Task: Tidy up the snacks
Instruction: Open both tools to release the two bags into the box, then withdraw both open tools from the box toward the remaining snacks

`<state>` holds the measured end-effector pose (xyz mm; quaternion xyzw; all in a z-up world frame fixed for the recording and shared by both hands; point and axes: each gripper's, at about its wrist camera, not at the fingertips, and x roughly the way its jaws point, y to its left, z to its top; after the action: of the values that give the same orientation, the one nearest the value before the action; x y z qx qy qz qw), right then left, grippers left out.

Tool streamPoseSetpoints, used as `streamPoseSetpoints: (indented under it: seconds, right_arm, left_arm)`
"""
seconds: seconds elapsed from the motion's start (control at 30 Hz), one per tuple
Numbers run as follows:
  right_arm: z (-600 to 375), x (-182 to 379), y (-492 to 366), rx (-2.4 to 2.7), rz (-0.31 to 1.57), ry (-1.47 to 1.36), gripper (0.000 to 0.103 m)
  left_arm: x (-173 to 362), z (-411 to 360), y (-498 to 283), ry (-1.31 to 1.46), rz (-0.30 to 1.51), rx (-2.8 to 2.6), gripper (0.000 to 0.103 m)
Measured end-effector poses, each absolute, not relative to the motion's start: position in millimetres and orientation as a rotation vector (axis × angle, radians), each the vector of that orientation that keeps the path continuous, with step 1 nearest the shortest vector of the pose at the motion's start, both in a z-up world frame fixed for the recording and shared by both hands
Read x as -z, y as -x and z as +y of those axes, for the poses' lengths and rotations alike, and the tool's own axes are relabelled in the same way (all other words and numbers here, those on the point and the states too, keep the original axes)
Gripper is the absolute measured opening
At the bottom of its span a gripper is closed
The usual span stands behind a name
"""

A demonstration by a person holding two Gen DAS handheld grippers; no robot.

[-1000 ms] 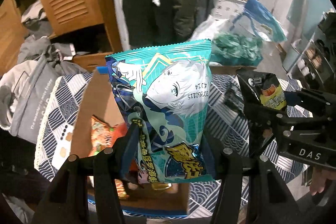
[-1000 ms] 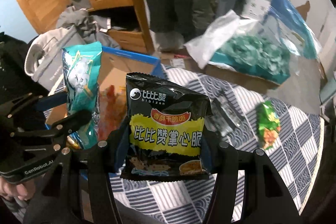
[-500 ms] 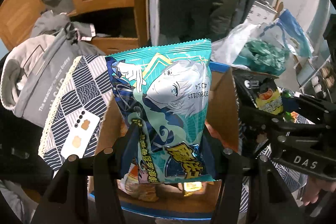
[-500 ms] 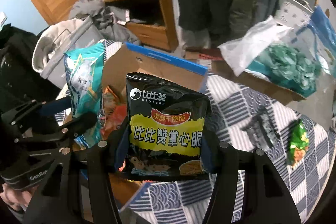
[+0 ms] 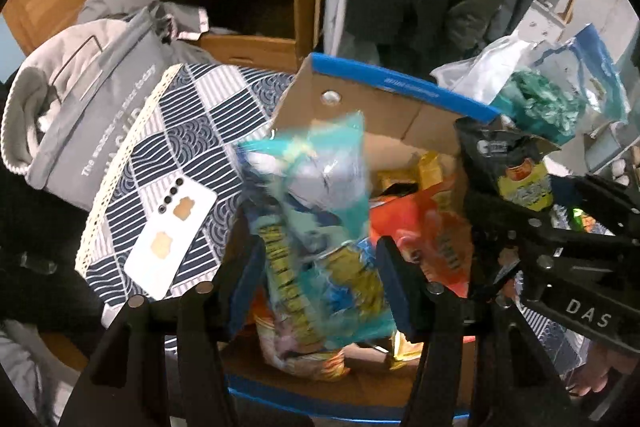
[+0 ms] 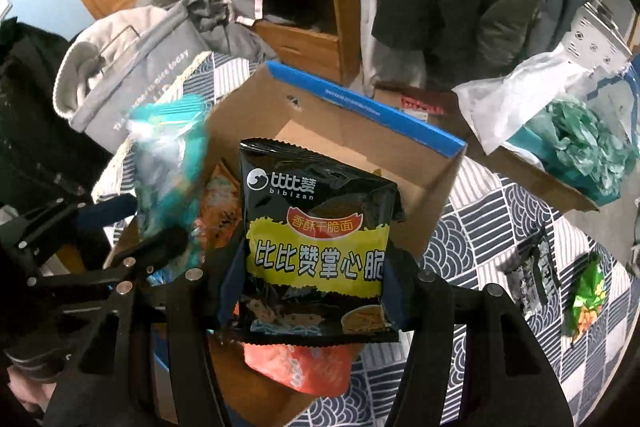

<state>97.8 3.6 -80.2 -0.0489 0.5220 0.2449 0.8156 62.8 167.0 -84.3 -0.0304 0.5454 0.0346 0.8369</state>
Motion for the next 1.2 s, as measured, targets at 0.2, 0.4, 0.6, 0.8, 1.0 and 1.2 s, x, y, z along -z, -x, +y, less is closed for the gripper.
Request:
streamPoseSetpoints:
  seconds: [0.2,0.4,0.6,0.8,1.0,1.2]
  right_arm:
    - [1.0,78.5,-98.9,-0.490,1.099,0.107,0.071]
    - [-12.1,66.2,-98.8,-0.471,1.068,0.079,0.075]
    - [-27.0,57.8,-92.8,-0.444,1.048,0.086,0.076]
    - [-49.2,53.4,-85.5,-0.402,1.032,0.106,0.079]
    - [-77.8,49.0,-79.2,-0.367,1.024,0.089,0.079]
    - [-105.9,45.8,-72.2,-0.333,1.018,0.063,0.079]
  left_arm:
    - [81.5,171.4,-61.2,0.078,1.157,-0.083,0.076]
    - [71.4,163.3,-58.1,0.077,1.138,-0.062,0.076]
    - [63.1,149.9,-55.6,0.065,1.126,-0.030,0.076]
    - [57.2,129.9,-54.4,0.061,1.127,0.015,0.076]
    - [53.3,104.4,-52.1,0.047,1.133,0.066,0.076]
    - [50.2,77.9,-49.7,0.028,1.134,0.102,0.076]
